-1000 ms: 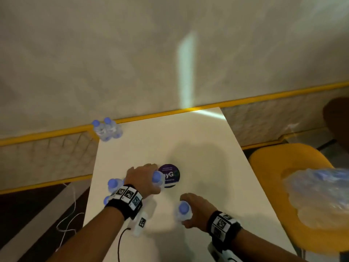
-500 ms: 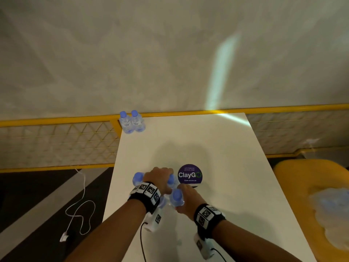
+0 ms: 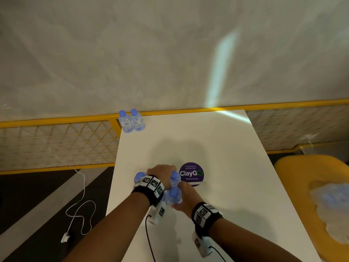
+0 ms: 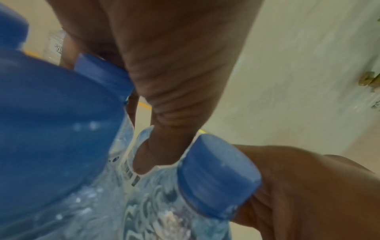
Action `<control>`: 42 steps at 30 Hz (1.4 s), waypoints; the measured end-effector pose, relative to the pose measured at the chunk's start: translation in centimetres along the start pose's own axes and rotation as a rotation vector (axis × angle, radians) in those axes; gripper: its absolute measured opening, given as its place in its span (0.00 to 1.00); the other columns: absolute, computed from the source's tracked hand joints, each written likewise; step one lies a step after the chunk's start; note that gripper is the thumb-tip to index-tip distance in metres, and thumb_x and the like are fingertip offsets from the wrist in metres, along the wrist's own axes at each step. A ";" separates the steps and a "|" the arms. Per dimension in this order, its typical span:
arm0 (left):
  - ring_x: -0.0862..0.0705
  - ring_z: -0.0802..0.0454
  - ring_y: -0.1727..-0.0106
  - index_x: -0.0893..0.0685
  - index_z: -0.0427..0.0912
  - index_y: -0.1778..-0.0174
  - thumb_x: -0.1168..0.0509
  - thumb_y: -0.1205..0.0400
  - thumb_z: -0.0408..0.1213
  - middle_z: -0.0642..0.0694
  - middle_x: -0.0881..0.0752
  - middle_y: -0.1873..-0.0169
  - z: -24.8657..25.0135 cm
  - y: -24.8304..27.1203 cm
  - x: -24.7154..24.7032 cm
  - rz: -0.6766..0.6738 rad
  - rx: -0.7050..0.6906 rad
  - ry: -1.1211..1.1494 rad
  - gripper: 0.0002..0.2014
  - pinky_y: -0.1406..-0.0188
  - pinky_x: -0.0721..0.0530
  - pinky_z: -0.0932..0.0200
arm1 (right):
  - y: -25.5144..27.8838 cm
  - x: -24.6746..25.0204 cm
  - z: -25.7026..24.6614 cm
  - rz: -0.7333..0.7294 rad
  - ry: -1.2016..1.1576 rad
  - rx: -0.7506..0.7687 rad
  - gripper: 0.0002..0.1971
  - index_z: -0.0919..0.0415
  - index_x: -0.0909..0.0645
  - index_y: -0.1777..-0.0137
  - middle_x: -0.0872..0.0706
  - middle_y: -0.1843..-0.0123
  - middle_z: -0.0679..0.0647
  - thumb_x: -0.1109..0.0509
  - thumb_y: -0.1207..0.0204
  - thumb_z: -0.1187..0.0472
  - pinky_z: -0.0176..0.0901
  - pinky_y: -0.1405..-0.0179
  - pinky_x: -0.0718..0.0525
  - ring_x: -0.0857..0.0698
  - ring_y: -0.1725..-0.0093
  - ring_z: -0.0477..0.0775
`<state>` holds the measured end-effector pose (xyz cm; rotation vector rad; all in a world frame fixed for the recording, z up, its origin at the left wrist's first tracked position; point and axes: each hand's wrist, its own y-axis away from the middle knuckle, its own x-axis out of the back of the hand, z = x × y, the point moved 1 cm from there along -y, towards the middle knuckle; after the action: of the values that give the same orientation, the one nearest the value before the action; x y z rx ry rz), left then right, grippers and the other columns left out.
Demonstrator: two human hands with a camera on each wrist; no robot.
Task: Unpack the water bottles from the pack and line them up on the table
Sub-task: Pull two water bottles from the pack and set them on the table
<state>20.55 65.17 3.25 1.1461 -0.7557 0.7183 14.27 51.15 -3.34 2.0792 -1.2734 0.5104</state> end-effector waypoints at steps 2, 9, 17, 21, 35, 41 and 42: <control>0.15 0.47 0.56 0.26 0.55 0.54 0.32 0.31 0.41 0.55 0.17 0.59 0.0 0.1 -0.2 0.001 0.003 0.005 0.13 0.48 0.12 0.45 | 0.1 0.1 0.1 -0.001 -0.017 -0.008 0.16 0.41 0.23 0.53 0.13 0.60 0.43 0.21 0.39 0.50 0.46 0.60 0.09 0.12 0.61 0.43; 0.18 0.42 0.30 0.34 0.64 0.17 0.33 0.25 0.39 0.54 0.20 0.27 0.0 1.8 1.4 0.031 0.041 -0.004 0.38 0.33 0.16 0.43 | 2.6 2.5 2.7 -0.003 0.023 -0.071 0.38 0.47 0.29 0.33 0.24 0.41 0.41 0.17 0.41 0.43 0.42 0.42 0.18 0.20 0.45 0.45; 0.15 0.48 0.39 0.20 0.53 0.26 0.30 0.20 0.42 0.53 0.14 0.38 10.9 3.5 2.8 0.262 -0.239 0.223 0.24 0.40 0.14 0.49 | 14.1 12.8 14.3 0.071 0.001 -0.233 0.11 0.42 0.21 0.50 0.16 0.50 0.41 0.25 0.29 0.44 0.32 0.54 0.15 0.16 0.53 0.38; 0.13 0.58 0.48 0.21 0.56 0.28 0.29 0.19 0.46 0.58 0.14 0.48 21.1 1.3 -0.1 0.025 -0.438 0.318 0.22 0.44 0.12 0.53 | 23.2 19.2 21.7 0.205 -0.029 -0.428 0.07 0.42 0.21 0.57 0.14 0.56 0.41 0.24 0.27 0.49 0.30 0.59 0.20 0.17 0.57 0.36; 0.18 0.46 0.27 0.47 0.56 0.10 0.24 0.22 0.52 0.47 0.27 0.18 53.7 -1.6 -18.2 -0.643 -0.624 0.238 0.50 0.31 0.17 0.47 | 36.7 32.6 41.4 0.723 -0.302 -0.876 0.25 0.59 0.27 0.32 0.19 0.39 0.51 0.23 0.26 0.59 0.48 0.48 0.18 0.15 0.48 0.55; 0.14 0.44 0.46 0.21 0.48 0.37 0.26 0.23 0.49 0.46 0.14 0.47 60.9 -5.1 -20.1 -0.333 -0.402 0.536 0.21 0.41 0.11 0.36 | 34.1 34.5 46.3 0.766 -0.302 -0.862 0.27 0.63 0.24 0.32 0.16 0.40 0.58 0.24 0.30 0.56 0.55 0.39 0.17 0.16 0.40 0.62; 0.14 0.43 0.51 0.19 0.51 0.46 0.29 0.20 0.49 0.46 0.14 0.53 61.7 -5.7 -19.4 -0.254 -0.370 0.588 0.11 0.44 0.10 0.36 | 33.9 34.8 46.5 0.757 -0.300 -0.868 0.28 0.65 0.24 0.31 0.16 0.37 0.60 0.24 0.28 0.55 0.52 0.38 0.18 0.17 0.38 0.62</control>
<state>5.08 2.30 -1.38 0.6266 -0.2215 0.6227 -0.17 -14.47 -4.61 0.9371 -1.9967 -0.0869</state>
